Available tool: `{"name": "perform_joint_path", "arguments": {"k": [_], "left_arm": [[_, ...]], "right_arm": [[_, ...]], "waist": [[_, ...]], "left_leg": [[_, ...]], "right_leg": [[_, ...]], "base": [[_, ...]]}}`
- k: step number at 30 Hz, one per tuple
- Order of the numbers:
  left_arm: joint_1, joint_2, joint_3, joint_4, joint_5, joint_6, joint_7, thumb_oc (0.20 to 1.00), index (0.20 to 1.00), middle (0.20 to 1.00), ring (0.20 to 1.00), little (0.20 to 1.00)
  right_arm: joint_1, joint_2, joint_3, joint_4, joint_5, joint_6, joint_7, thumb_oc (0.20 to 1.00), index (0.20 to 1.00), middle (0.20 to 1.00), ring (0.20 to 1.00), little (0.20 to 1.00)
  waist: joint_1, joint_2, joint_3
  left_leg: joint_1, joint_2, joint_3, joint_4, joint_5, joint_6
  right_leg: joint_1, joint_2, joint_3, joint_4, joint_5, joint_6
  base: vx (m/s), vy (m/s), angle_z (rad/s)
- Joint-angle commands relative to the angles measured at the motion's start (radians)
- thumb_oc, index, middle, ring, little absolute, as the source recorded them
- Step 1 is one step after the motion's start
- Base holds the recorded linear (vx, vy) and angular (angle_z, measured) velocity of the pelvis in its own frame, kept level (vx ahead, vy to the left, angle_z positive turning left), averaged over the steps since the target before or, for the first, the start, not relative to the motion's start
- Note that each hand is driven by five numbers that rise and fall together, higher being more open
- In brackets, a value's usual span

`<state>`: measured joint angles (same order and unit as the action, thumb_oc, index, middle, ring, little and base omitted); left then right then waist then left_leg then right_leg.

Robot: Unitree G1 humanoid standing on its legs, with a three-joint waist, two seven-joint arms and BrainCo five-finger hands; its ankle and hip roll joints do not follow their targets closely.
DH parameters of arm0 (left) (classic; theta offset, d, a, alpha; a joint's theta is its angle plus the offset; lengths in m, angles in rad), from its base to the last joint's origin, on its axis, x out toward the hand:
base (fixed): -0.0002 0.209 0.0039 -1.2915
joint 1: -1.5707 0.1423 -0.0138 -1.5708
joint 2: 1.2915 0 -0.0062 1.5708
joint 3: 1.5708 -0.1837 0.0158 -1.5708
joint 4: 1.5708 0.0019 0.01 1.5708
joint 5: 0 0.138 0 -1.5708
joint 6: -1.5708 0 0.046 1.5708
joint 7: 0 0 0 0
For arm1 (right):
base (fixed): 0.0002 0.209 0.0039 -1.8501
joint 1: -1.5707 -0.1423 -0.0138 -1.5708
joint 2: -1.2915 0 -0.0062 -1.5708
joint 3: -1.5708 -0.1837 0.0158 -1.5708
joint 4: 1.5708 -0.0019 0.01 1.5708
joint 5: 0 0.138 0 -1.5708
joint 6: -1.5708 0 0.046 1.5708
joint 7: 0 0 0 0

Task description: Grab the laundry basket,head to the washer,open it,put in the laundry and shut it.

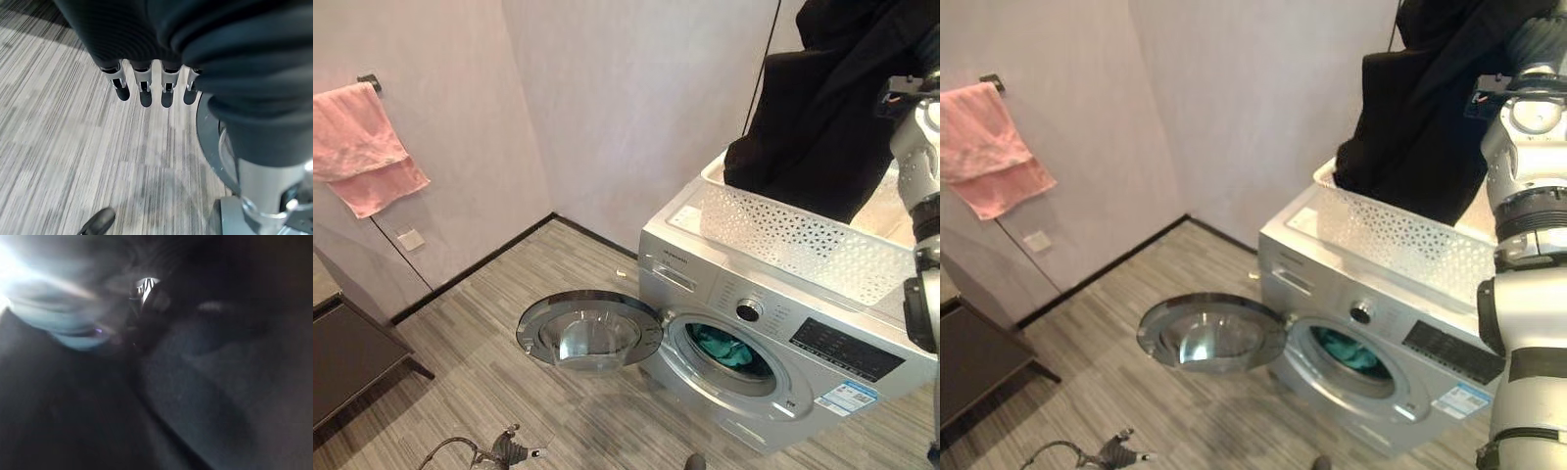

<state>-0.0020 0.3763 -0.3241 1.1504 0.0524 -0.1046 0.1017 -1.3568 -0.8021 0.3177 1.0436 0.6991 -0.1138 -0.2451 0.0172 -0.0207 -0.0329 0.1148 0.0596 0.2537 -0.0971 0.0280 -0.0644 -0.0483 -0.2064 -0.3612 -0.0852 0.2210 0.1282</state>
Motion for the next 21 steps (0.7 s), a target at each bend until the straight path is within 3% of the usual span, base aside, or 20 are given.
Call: {"name": "perform_joint_path", "arguments": {"k": [1,4,7,10,12,15,16,21], "left_arm": [[-0.044,0.098,-0.014,-0.06,-0.07,-0.042,-0.029,1.0,1.0,1.0,1.0,1.0],[-0.018,0.212,-0.017,-0.239,-0.112,-0.056,-0.075,1.0,1.0,1.0,1.0,1.0],[0.019,0.382,-0.002,-0.48,-0.141,-0.087,-0.135,1.0,1.0,1.0,1.0,1.0],[0.079,0.613,0.085,-0.723,-0.253,-0.1,-0.229,1.0,1.0,1.0,1.0,1.0],[0.082,0.684,0.12,-0.82,-0.3,-0.101,-0.253,1.0,1.0,1.0,1.0,1.0],[0.094,0.736,0.19,-0.908,-0.39,-0.121,-0.258,1.0,1.0,1.0,1.0,1.0],[0.11,0.751,0.264,-0.963,-0.451,-0.135,-0.249,1.0,1.0,1.0,1.0,1.0],[0.062,0.66,0.361,-1.037,-0.629,-0.162,-0.211,1.0,1.0,1.0,1.0,1.0]], "right_arm": [[-0.23,-0.02,0.042,0.083,0.108,-0.098,0.0,0.2,0.2,0.2,0.2,0.2],[-0.292,-0.006,0.067,0.112,0.132,-0.096,0.005,0.2,0.2,0.2,0.2,0.2],[-0.308,0.01,0.086,0.08,0.14,-0.108,0.012,0.2,0.2,0.2,0.2,0.2],[-0.302,0.024,0.095,0.076,0.176,-0.116,0.027,0.2,0.2,0.2,0.2,0.2],[-0.284,0.047,0.06,0.041,0.266,-0.138,0.033,0.2,0.2,0.2,0.2,0.2],[-0.286,0.068,0.08,0.012,0.27,-0.144,0.044,0.2,0.2,0.2,0.2,0.2],[-0.289,0.08,0.087,0.013,0.266,-0.145,0.036,0.2,0.2,0.2,0.2,0.2],[-0.291,0.131,0.076,-0.009,0.272,-0.16,0.016,0.2,0.2,0.2,0.2,0.2]], "waist": [[0.024,-0.027,0.025],[0.039,-0.028,0.014],[0.06,-0.023,0.005],[0.088,-0.034,-0.009],[0.104,-0.036,-0.016],[0.122,-0.039,-0.026],[0.132,-0.046,-0.031],[0.159,-0.064,-0.041]], "left_leg": [[0.03,-0.047,-0.024,0.045,-0.104,0.014],[0.04,-0.053,-0.032,0.044,-0.11,0.021],[0.046,-0.056,-0.041,0.06,-0.126,0.025],[0.05,-0.063,-0.049,0.076,-0.13,0.026],[0.052,-0.062,-0.056,0.081,-0.133,0.025],[0.056,-0.059,-0.062,0.087,-0.141,0.022],[0.057,-0.057,-0.066,0.094,-0.143,0.019],[0.052,-0.051,-0.078,0.097,-0.139,0.012]], "right_leg": [[-0.02,0.004,0.05,0.011,-0.01,0.073],[-0.01,-0.005,0.04,0.017,-0.007,0.08],[0.008,-0.012,0.029,0.02,-0.009,0.087],[0.031,-0.025,0.014,0.018,-0.002,0.09],[0.044,-0.028,0.003,0.015,-0.006,0.091],[0.058,-0.028,-0.008,0.01,-0.014,0.091],[0.066,-0.029,-0.015,0.008,-0.021,0.089],[0.081,-0.028,-0.029,0.002,-0.032,0.084]], "base": [[-0.01,0.059,-0.03],[-0.03,0.047,0.01],[0.0,0.015,0.02],[0.0,-0.006,0.08],[0.02,-0.026,0.07],[0.01,-0.021,0.18],[0.02,-0.047,0.14],[0.0,-0.04,0.06]]}}
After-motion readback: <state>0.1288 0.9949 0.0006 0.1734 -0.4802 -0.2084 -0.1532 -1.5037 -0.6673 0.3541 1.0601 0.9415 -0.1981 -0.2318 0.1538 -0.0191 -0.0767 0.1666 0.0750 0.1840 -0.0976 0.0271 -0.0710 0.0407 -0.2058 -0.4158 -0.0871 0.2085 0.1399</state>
